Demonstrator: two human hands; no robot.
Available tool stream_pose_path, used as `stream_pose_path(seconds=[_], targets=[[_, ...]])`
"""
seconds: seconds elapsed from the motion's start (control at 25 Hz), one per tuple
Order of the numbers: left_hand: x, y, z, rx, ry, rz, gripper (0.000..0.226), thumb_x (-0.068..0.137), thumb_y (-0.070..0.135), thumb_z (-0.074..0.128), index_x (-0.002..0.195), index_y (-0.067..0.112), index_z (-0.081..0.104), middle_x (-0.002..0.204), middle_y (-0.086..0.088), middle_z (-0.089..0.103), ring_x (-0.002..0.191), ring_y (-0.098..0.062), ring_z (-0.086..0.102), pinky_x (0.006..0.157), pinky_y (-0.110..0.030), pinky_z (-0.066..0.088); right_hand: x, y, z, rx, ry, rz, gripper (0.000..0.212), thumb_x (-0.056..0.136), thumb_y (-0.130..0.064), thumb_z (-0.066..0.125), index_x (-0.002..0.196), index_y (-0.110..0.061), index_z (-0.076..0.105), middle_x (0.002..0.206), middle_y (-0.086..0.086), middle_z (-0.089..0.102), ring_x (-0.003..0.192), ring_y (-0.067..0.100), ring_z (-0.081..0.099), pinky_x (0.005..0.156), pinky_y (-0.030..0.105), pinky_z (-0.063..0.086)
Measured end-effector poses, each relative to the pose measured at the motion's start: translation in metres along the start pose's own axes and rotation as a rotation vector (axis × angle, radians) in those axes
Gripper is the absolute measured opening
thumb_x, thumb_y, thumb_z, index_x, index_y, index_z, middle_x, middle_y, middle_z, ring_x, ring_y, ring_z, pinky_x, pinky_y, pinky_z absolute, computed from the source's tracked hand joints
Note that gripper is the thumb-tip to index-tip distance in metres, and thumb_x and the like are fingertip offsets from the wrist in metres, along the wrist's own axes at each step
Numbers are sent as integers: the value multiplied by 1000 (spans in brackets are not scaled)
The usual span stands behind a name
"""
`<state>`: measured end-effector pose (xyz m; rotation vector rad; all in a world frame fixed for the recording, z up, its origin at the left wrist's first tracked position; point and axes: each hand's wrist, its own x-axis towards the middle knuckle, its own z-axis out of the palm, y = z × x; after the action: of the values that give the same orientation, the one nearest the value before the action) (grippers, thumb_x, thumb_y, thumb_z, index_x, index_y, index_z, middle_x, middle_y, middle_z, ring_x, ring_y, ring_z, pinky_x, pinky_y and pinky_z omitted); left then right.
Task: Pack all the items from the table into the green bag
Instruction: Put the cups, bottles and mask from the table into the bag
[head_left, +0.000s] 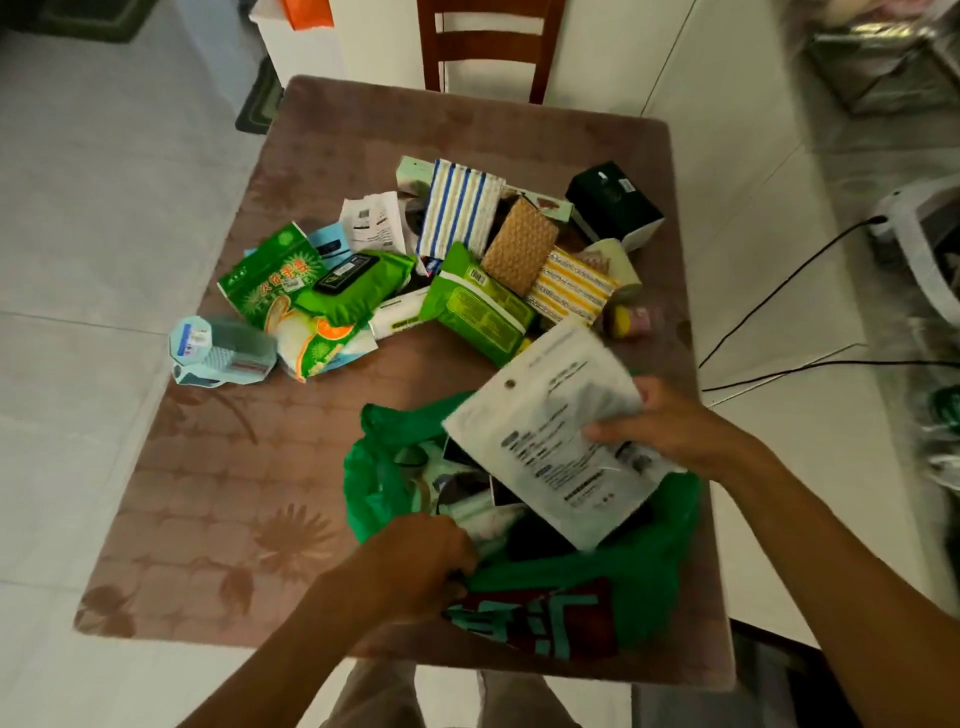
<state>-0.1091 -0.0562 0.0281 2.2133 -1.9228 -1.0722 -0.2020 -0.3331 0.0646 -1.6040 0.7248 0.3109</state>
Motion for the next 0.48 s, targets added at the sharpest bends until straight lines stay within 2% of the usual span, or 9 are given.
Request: stream_pose_path(seconds=[0.08,0.16,0.2,0.24,0.28,0.32,0.4,0.44,0.48], targets=[[-12,4,-2,-147,29,66,17,82,33,58,87,20,68,83,2,69,77,-13,62,70,-31,51,8,5,19,-366,-224,52,16,77,-13,76,91,-17,71,90,3,76,75,17,71,62,30,58],[-23,3,-15,-242,3,50,16,82,35,58,81,21,67,72,8,65,65,-3,56,62,-22,46,16,15,50,-764,-452,55,4,82,-21,69,86,-22,68,89,3,71,71,17,64,60,31,54],[-27,2,-21,-280,-8,34,19,82,38,58,78,21,66,64,11,60,61,-1,55,57,-18,42,16,21,61,-906,-490,43,5,84,-25,66,87,-22,68,91,2,69,75,18,63,65,33,53],[-31,2,-26,-328,-2,2,26,83,46,57,76,22,66,59,14,57,58,0,55,55,-16,42,11,26,66,-980,-440,12,9,84,-29,65,89,-22,67,93,0,68,79,19,62,68,34,53],[-33,1,-29,-375,71,-50,38,82,58,54,75,23,67,58,18,56,59,0,58,54,-16,44,0,29,63,-1001,-281,-30,13,83,-34,66,90,-23,65,94,-1,67,82,18,61,70,34,53],[-31,-3,-30,-397,244,-137,48,78,70,48,77,26,68,62,20,58,60,-1,60,54,-18,48,-9,33,53,-994,-19,-82,19,82,-39,68,93,-24,63,96,-2,66,86,18,60,73,34,52],[-16,-15,-27,-302,639,-418,51,71,75,52,96,32,64,90,15,63,77,-5,61,65,-30,52,-24,46,25,-1046,532,-65,47,76,-44,72,115,-24,54,119,4,59,106,26,55,87,41,46],[-6,-27,-23,-228,654,-593,61,69,72,59,114,31,56,114,6,58,98,-15,59,77,-39,51,-27,57,11,-1016,687,81,69,72,-46,75,129,-23,43,134,8,50,117,32,49,93,46,43],[4,-40,-18,-240,516,-740,76,67,67,66,130,31,45,133,-2,46,115,-28,50,89,-47,45,-30,69,3,-858,733,275,86,69,-46,77,138,-22,32,141,12,42,122,36,46,94,49,42]])
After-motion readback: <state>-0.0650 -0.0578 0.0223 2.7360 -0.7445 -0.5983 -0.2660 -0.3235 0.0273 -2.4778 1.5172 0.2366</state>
